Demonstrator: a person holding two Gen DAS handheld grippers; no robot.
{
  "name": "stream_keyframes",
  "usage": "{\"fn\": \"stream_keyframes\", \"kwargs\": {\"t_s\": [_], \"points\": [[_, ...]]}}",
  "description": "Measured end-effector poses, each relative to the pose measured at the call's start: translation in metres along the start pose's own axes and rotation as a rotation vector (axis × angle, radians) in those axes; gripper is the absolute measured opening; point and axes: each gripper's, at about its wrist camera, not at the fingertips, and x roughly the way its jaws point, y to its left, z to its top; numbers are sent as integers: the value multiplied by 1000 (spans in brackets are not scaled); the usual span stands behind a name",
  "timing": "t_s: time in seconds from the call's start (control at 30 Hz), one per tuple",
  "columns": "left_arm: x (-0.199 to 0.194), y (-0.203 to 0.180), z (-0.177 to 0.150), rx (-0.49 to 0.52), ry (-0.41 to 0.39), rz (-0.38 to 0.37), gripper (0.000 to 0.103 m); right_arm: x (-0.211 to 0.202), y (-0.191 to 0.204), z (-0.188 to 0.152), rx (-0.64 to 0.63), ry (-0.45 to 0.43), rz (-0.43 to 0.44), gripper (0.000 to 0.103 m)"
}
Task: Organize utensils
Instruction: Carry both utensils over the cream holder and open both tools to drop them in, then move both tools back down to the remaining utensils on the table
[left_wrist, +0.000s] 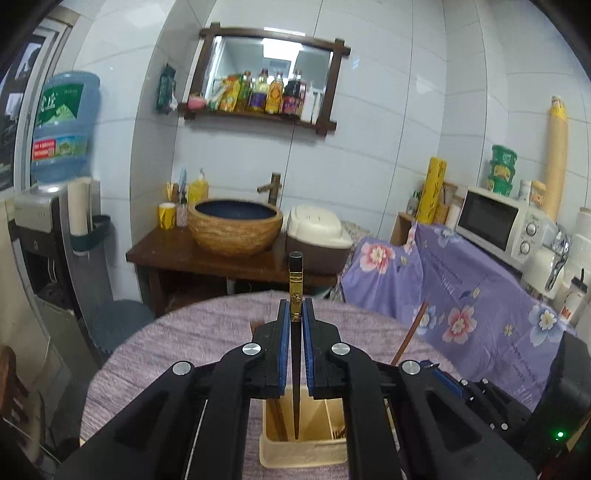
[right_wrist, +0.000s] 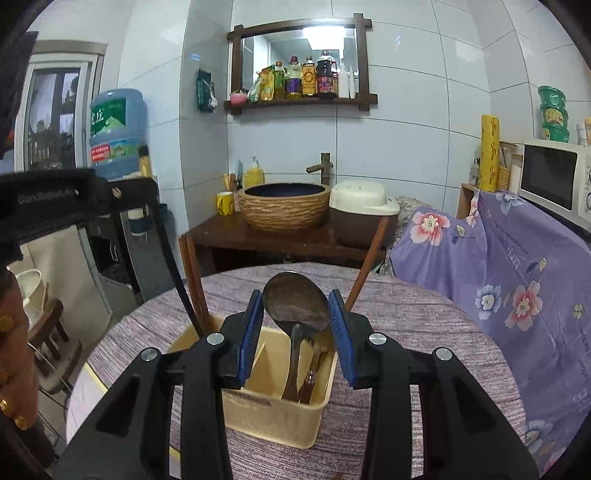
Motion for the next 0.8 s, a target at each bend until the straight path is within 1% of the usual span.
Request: {"fn": "stream_keyframes", "kwargs": {"t_s": [0.17, 0.33, 0.43, 0.5, 0.57, 0.6, 0.63, 0.67, 0.7, 0.73, 0.77, 0.8], "points": [[19, 5, -32, -9, 78, -1, 8, 10, 9, -27, -35, 27, -19, 37], [31, 8, -47, -9, 124, 10, 8, 18, 11, -41, -37, 50, -25, 37], [29, 8, -51, 20, 102, 43, 8, 21, 13, -46, -45, 63, -30, 37], [27, 8, -51, 24, 100, 42, 8, 22, 14, -48, -55, 61, -40, 37], [27, 8, -51, 28, 106, 44, 9, 22, 13, -50, -47, 67, -31, 38], [25, 9, -51, 26, 111, 46, 9, 21, 12, -51, -43, 64, -30, 39], [25, 9, -51, 24, 114, 42, 9, 19, 11, -51, -40, 61, -33, 45], [22, 10, -51, 21, 114, 36, 14, 17, 11, -51, -34, 57, -34, 50], [18, 11, -52, 18, 112, 32, 22, 12, 10, -51, -25, 48, -31, 56], [13, 12, -54, 17, 105, 32, 28, 7, 8, -51, -18, 37, -28, 56], [7, 13, -56, 15, 96, 34, 41, -1, 7, -52, -15, 27, -34, 56], [1, 15, -59, 12, 88, 35, 55, -8, 5, -53, -14, 22, -42, 58]]}}
